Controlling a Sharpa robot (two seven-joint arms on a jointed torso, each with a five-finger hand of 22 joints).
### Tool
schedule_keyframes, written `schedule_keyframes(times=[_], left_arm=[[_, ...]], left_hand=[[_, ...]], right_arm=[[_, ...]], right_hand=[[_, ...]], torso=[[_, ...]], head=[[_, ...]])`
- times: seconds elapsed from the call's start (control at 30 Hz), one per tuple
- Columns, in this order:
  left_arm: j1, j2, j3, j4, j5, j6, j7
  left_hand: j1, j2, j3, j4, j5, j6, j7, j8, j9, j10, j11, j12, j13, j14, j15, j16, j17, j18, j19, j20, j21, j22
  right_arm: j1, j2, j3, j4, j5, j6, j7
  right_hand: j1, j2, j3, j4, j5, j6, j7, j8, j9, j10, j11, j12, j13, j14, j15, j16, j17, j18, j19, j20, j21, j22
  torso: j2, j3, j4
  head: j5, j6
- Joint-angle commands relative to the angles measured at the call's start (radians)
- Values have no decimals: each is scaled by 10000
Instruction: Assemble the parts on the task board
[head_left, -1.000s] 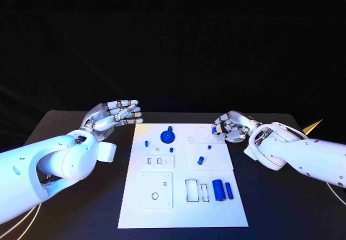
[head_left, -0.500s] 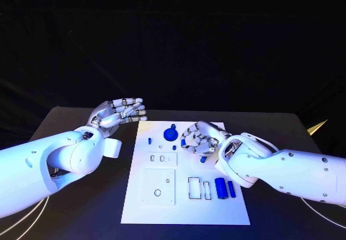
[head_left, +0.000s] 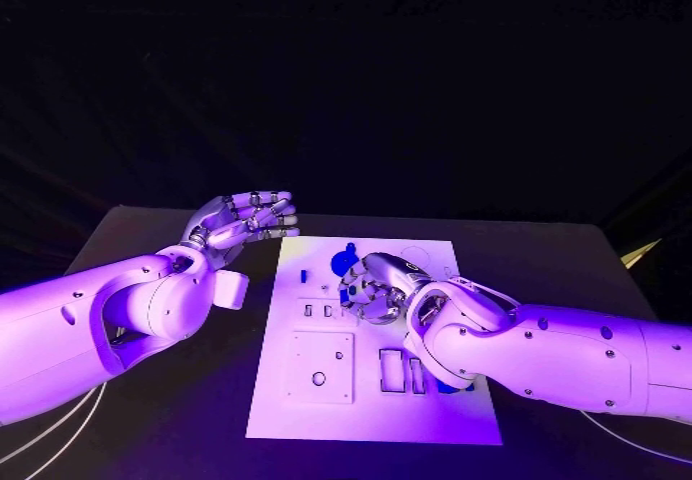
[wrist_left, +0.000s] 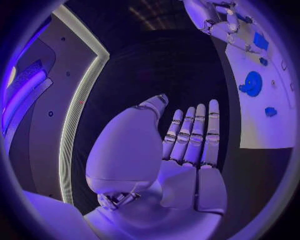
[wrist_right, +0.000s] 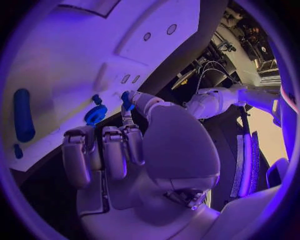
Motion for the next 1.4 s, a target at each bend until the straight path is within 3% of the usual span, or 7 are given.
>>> schedule_keyframes(times=[0.03,0.43,0.9,1.4], left_arm=[[3,22,6,32,-32,209,16],[3,8,5,47,-32,224,-5],[3,-12,5,52,-32,230,-15],[3,-15,5,52,-32,252,-38]], left_hand=[[-32,-28,39,-48,-53,-54,738,-57,-11,-10,46,-37,0,-66,22,-68,19,101,-93,1,65,12],[-28,-29,41,-54,-54,-54,740,-58,-13,-10,46,-39,0,-67,22,-70,25,101,-95,1,70,13],[-21,-28,45,-61,-53,-53,740,-58,-14,-10,46,-40,0,-68,22,-71,28,102,-97,1,73,14],[-11,-26,51,-70,-53,-53,741,-59,-15,-10,47,-41,0,-69,23,-74,34,102,-100,1,77,15]], right_arm=[[-65,142,-8,-78,-638,179,-483],[-287,507,-27,-296,-977,446,-596],[-345,632,-37,-462,-1337,488,-794],[-367,786,-43,-613,-1587,702,-946]], right_hand=[[-79,-7,63,-20,44,78,-37,253,362,49,-62,-45,1419,1042,-48,63,2627,-68,1046,-48,45,2633],[-248,-106,54,-36,11,80,-51,292,390,68,-74,-43,1426,1042,-58,63,2627,-68,1046,-56,45,2633],[-358,-209,37,-57,-20,65,-54,306,400,73,-79,-49,1426,1042,-64,63,2627,-68,1046,-62,45,2633],[-653,-462,-21,-40,-106,-68,-12,266,379,-2,-46,-167,1340,1042,-45,63,2627,-68,1046,-56,45,2633]], torso=[[6,14,5],[-2,10,10],[4,16,-7],[-5,8,-4]], head=[[32,-49],[62,-148],[109,-128],[55,-139]])
